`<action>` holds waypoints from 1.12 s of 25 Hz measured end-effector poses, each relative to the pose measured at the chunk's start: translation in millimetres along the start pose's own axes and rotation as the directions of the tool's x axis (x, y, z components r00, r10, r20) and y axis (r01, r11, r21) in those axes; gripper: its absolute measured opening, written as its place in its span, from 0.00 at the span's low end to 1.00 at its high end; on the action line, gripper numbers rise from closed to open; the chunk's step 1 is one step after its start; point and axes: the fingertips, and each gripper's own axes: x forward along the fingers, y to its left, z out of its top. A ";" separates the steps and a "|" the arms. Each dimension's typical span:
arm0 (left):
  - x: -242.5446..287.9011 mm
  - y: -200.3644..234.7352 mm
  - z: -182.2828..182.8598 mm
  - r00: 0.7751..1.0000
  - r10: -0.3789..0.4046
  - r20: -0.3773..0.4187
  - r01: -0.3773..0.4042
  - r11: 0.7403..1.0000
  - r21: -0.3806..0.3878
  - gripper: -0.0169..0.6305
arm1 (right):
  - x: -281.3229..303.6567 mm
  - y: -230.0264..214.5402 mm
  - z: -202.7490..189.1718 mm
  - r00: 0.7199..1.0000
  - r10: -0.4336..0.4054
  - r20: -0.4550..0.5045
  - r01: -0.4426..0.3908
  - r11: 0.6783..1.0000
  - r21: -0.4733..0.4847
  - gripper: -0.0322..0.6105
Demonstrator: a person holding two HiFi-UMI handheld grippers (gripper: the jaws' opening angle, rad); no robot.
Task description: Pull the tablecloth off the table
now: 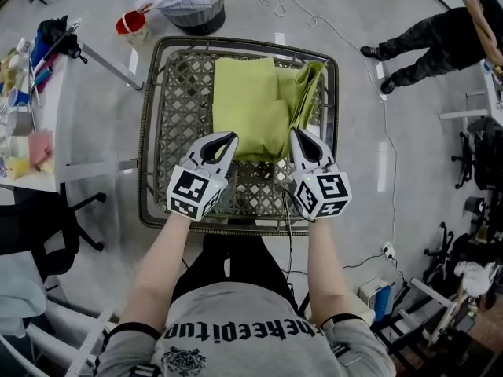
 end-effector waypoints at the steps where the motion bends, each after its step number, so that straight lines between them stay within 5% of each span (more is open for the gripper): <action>1: -2.6 2.0 -0.6 1.000 0.006 0.001 -0.006 1.000 -0.002 0.06 | 2.3 5.5 -0.4 1.000 0.012 -0.002 -0.012 1.000 -0.002 0.08; 14: -18.5 11.0 -5.3 0.999 0.042 0.005 -0.042 0.999 -0.013 0.06 | 20.0 70.2 -23.1 0.980 0.181 -0.078 -0.186 0.981 -0.056 0.08; 28: -15.3 11.3 -10.1 0.998 0.055 -0.010 -0.055 0.998 -0.017 0.06 | 35.8 81.8 -93.0 0.908 0.279 -0.312 -0.295 0.955 -0.005 0.08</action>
